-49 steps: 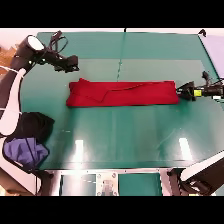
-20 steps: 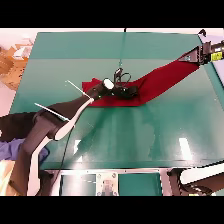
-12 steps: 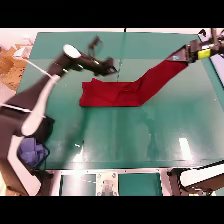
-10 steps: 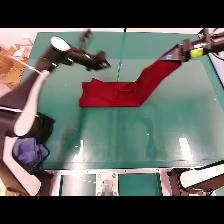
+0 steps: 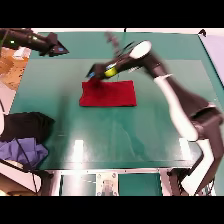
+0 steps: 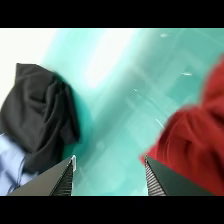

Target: Fold the shirts.

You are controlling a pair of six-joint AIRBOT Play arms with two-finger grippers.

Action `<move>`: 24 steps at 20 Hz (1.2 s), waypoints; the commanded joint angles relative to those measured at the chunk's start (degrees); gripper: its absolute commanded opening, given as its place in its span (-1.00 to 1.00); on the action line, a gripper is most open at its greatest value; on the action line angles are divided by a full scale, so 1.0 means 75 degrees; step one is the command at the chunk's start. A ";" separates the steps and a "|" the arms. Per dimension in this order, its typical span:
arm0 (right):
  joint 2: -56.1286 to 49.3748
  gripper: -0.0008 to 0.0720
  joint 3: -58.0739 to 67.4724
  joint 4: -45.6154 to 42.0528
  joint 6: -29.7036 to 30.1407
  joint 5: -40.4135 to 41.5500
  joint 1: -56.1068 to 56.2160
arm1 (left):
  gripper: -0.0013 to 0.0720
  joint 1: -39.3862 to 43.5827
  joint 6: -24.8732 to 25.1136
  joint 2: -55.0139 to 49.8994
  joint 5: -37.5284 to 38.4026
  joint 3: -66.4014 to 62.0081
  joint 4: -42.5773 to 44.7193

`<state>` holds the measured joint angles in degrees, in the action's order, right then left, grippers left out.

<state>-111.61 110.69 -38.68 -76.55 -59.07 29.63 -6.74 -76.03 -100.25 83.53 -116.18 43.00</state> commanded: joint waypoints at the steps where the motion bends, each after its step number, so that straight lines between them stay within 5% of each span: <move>1: -0.0627 0.34 0.0020 -0.0833 -0.0886 0.1142 0.0714 | -0.91 -0.0498 0.0376 0.0038 0.0469 -0.0023 0.0111; 4: -0.0111 0.34 0.0044 -0.2060 -0.2197 -0.0248 -0.0548 | -0.91 -0.0560 0.0414 0.0038 0.0460 -0.0023 0.0137; 9: 0.0361 0.34 -0.0044 -0.2914 -0.2655 -0.2716 -0.3048 | -0.91 -0.0560 0.0405 0.0038 0.0388 -0.0023 0.0300; 13: 0.0338 0.38 -0.1518 -0.2661 -0.2436 -0.2320 -0.3917 | -0.91 -0.0560 0.0262 0.0038 0.0341 -0.0023 0.0947; 22: -0.0525 0.36 -0.2675 0.0839 -0.0586 -0.1008 -0.3529 | -0.91 -0.0557 -0.0227 0.0038 0.0224 -0.0023 0.2270; 24: -0.0519 -0.79 -0.2480 0.1195 -0.0557 -0.1011 -0.3485 | -0.91 -0.0560 -0.0265 0.0038 0.0227 -0.0023 0.2270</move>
<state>-115.00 91.50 -38.22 -83.59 -67.79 2.79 -10.92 -77.19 -99.98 85.27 -116.29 58.72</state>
